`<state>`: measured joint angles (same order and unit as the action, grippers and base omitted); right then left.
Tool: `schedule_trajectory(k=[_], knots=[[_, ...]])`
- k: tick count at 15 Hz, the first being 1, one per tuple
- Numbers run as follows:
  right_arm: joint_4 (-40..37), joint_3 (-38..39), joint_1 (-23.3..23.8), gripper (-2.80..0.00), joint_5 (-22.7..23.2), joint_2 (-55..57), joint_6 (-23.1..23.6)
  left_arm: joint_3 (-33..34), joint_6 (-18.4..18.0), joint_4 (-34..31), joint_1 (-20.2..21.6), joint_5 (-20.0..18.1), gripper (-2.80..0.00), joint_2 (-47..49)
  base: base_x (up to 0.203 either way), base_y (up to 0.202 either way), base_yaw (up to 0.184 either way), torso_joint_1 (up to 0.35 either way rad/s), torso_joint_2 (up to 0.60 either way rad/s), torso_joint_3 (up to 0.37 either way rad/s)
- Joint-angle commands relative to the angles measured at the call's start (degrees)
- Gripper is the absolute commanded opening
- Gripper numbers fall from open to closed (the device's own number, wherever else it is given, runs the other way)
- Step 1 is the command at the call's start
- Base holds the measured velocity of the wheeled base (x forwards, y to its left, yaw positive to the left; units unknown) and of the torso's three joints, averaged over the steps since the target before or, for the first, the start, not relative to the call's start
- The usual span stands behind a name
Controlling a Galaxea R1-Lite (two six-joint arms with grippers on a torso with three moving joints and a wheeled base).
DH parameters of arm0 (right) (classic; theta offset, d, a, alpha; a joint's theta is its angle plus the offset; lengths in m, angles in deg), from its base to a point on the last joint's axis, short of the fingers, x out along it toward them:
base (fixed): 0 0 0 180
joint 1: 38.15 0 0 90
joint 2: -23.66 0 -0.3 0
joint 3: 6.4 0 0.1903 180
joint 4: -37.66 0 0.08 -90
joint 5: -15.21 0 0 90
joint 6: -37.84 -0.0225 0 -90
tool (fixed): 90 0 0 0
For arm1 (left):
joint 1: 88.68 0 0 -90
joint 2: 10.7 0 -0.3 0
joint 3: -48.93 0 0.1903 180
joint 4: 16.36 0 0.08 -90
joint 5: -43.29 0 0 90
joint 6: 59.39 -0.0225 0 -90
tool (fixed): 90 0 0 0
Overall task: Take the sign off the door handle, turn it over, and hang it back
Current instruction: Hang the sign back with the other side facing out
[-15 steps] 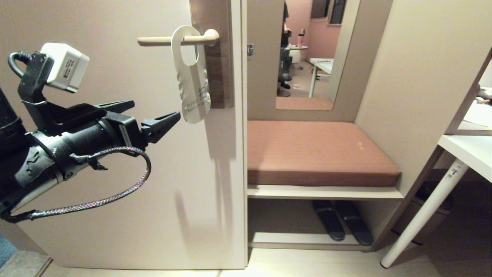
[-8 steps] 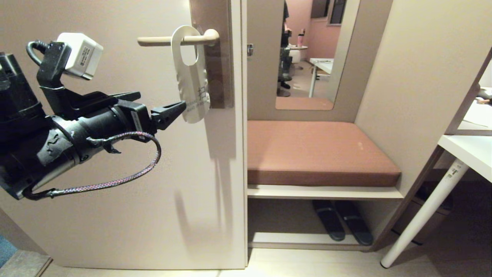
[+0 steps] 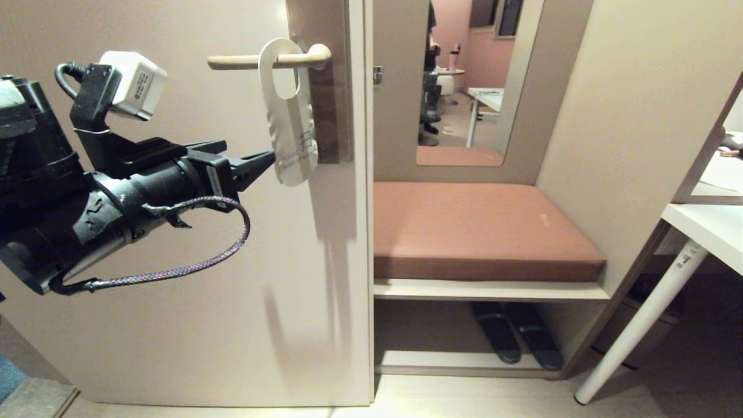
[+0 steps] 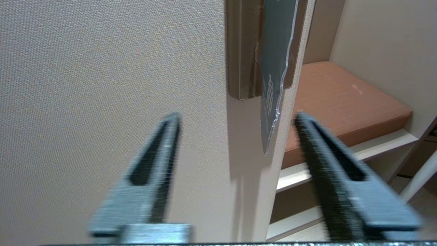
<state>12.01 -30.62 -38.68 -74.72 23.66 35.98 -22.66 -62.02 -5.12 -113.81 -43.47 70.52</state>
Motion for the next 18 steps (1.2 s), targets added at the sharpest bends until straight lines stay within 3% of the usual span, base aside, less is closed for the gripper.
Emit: schedule_trajectory(k=[1, 10, 18], knots=[[-0.01, 0.06, 0.0, -2.8, 0.01, 0.0, 0.02, 0.03, 0.0, 0.2, 0.0, 0.01, -2.8, 0.07, 0.0, 0.0, 0.0, 0.0, 0.0, 0.0], [-0.01, 0.06, 0.0, -2.8, 0.01, 0.0, 0.02, -0.19, 1.05, 0.2, 0.68, -0.07, -2.8, 0.22, 0.0, 0.0, 0.0, 0.0, 0.0, 0.0], [-0.01, -0.03, 0.0, -2.8, 0.01, 0.0, -0.07, -4.76, 0.9, 0.2, 3.08, -2.36, -2.8, 4.62, 0.0, 0.0, 0.0, 0.0, 0.0, 0.0]])
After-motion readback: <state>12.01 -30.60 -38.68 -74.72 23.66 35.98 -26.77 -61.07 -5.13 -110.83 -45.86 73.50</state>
